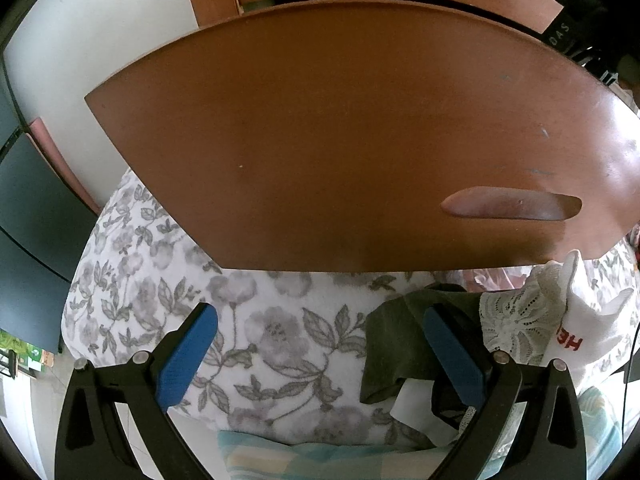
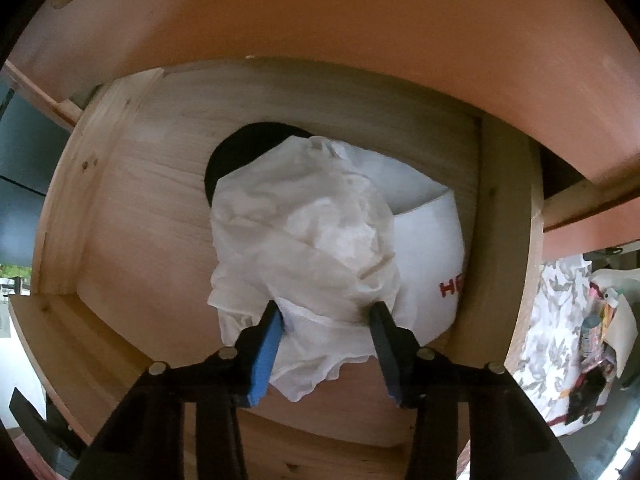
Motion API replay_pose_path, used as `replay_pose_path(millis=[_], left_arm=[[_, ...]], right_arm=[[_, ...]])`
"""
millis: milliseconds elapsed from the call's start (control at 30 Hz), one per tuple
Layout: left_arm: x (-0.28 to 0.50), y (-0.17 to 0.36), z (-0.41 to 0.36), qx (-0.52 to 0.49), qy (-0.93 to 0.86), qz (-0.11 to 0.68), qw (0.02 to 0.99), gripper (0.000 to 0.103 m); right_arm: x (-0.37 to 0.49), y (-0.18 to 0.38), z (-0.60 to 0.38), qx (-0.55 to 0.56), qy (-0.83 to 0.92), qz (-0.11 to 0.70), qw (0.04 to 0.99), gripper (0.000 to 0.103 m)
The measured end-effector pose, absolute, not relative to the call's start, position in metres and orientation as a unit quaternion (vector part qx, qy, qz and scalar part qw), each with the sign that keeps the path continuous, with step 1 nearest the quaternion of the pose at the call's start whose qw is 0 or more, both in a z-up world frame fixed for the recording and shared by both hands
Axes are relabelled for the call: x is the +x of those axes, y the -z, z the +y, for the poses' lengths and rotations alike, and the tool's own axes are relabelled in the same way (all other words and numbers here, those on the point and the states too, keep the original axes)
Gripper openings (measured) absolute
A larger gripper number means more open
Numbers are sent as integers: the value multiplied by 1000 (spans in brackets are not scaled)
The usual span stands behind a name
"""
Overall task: Take underwear out of drawer
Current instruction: 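Close the right gripper on the white plastic bag, then lift the white plastic bag up out of the drawer with the right gripper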
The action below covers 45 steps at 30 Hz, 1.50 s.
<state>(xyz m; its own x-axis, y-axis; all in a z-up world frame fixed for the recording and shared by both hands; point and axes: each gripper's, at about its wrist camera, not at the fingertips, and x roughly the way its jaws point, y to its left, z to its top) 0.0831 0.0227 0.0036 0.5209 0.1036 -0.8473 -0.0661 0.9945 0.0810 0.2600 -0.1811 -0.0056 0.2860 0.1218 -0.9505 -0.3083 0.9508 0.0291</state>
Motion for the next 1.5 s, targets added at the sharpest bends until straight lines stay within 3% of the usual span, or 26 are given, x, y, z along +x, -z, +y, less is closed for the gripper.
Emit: replay_pose_path(millis=[300,433,1500], left_arm=[[84,-2,23,18,-49,489,871,103],[84,-2,24,18,-49,491,870,102],[82,-6,21,29,-60,483,873,102]], right_arm=[[251,6,-184,-77,-149,564,808,22],[243,-3,-189,-67,-154,549,819,17],[136,-93,-209,4,-195,382,903,14]])
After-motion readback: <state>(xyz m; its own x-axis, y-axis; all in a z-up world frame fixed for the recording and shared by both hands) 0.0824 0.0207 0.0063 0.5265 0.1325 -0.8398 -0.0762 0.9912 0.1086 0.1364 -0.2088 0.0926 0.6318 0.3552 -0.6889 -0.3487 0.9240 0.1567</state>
